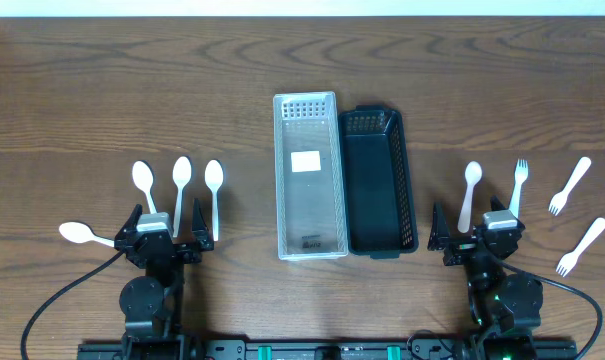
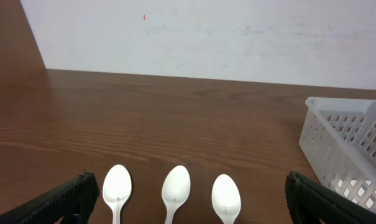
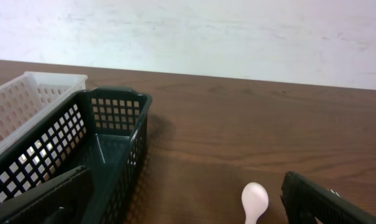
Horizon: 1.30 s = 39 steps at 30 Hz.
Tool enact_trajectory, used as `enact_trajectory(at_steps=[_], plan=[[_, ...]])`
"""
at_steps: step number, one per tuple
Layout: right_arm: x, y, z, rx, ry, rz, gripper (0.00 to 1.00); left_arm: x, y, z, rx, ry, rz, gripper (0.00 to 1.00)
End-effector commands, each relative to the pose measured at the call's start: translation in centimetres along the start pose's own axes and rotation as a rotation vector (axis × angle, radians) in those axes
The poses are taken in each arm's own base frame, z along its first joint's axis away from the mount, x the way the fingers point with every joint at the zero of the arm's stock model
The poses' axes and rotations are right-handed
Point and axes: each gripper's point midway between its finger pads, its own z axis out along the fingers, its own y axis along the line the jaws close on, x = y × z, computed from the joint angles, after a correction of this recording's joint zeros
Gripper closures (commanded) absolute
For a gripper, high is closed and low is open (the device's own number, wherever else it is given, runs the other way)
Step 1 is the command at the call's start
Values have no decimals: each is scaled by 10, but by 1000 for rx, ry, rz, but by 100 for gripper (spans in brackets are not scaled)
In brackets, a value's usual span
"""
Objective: Pack container
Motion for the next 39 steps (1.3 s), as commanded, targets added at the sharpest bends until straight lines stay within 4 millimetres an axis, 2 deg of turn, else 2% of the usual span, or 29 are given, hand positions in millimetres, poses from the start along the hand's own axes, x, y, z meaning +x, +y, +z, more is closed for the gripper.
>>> enact_trajectory(at_steps=[1,29,32,35,39], plan=[[2,4,0,-19,6,13,1,20,1,1,-4,61,-1,2],[2,4,0,-19,6,14,1,20,1,1,-4,62,0,2],[1,4,0,-18,5,61,1,20,1,1,-5,61,-26,2],[-7,1,-1,-5,-14,151,1,19,1,1,-9,71,-119,2],[-34,-18,-5,96,-55,167,1,11,1,-3,-18,126,-169,2]])
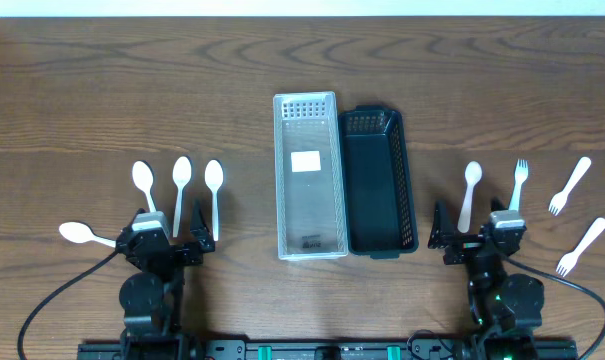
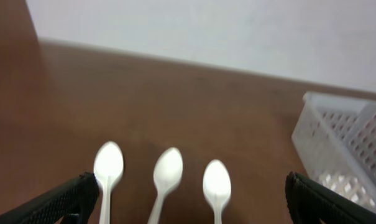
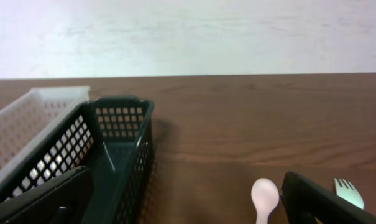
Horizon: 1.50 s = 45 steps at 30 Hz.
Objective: Pack container
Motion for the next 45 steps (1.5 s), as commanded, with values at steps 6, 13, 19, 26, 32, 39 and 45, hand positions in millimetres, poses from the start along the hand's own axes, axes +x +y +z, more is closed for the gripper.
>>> enact_trajectory(at_steps=[6,13,19,26,32,39,45], plan=[[-60,-38,4,209,80,76,1,-42,-7,9,-33,156,-55,2],[-70,-59,47,239,492,160,1,-54,-11,46,-94,482,-33,2],[-58,-73,75,258,903,162,1,-31,-8,59,-145,757,-13,2],[-18,-88,99,307,1104,162,1,-8,-4,51,-168,878,-4,2],[34,-99,106,358,1254,190,1,-8,-4,51,-168,879,-4,2],[87,-103,112,370,1386,202,18,-8,-4,51,-168,879,-4,2],[107,-118,112,471,1420,183,19,-8,-4,51,-169,879,-4,2]])
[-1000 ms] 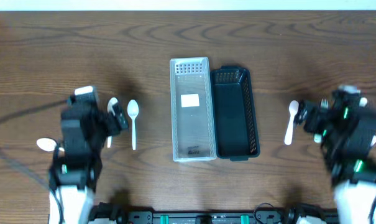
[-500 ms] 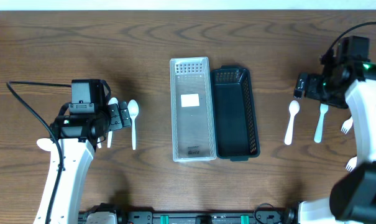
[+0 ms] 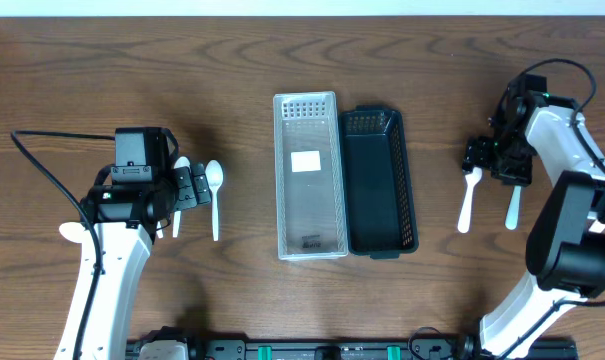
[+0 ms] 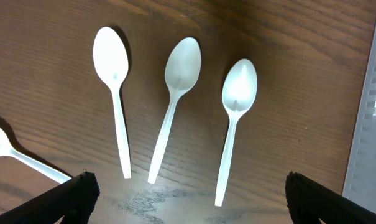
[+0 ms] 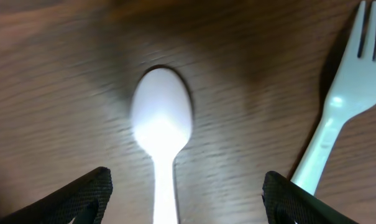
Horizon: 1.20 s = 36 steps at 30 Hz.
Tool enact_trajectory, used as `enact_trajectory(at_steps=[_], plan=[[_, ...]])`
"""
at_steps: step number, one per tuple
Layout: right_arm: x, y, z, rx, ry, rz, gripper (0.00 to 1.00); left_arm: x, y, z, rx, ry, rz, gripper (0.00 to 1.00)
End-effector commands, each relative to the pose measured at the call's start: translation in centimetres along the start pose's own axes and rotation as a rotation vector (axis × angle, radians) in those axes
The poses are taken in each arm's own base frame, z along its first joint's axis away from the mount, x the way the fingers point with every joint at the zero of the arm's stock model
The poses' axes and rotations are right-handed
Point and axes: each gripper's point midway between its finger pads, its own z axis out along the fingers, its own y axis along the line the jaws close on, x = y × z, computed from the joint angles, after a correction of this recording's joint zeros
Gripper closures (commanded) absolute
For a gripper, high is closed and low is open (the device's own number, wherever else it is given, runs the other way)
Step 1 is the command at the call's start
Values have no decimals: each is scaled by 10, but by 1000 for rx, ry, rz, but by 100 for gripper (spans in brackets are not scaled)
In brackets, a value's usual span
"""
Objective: Pack container
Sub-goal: 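Move the right gripper over the white spoon on the right and grasp it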
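Note:
Three white plastic spoons (image 4: 175, 93) lie side by side on the wood left of the containers. My left gripper (image 4: 188, 205) hangs open above their handles, with nothing between its fingers (image 4: 57, 202). In the overhead view the left gripper (image 3: 189, 187) covers two of them, and one spoon (image 3: 214, 195) shows beside it. On the right, my right gripper (image 5: 184, 199) is open low over a white spoon (image 5: 161, 124), with a white fork (image 5: 343, 106) beside it. From overhead the right gripper (image 3: 495, 160) sits over that spoon's (image 3: 468, 205) bowl end.
A clear plastic tray (image 3: 279, 180) and a black mesh basket (image 3: 410, 190) stand side by side in the middle, both without cutlery. A fourth spoon (image 4: 7, 152) lies at the left, partly under the left arm. The right arm hides the table's far right.
Both arms have left the front edge. The left gripper now looks down on the three spoons, and the right gripper now looks down on the right spoon and fork. Both are still open.
At first both grippers sat open at the table's front edge, looking level across the wood. At the second moment they were still there, only slightly shifted. Now each hangs over its own group of cutlery, and no piece has moved.

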Motion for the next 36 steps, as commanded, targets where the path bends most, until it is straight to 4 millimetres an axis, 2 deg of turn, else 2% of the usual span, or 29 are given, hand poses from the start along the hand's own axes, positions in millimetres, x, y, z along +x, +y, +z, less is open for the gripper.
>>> enact_trajectory(at_steps=[1,8,18,24,32,36], plan=[[-7,-1,4,61,-14,16,18,-7,-2,-5,2,-19,-11,2],[-13,2,11,57,-30,12,18,-7,-2,-5,2,-19,-11,2],[-19,18,11,49,-61,-25,18,-7,-2,-5,1,-19,-11,2],[-20,18,12,48,-66,-21,18,-7,-2,-5,1,-19,-11,2],[-12,18,37,60,3,-25,16,-7,-2,-5,1,-19,-11,2],[-10,18,43,56,19,-26,16,-7,-2,-5,1,-19,-11,2]])
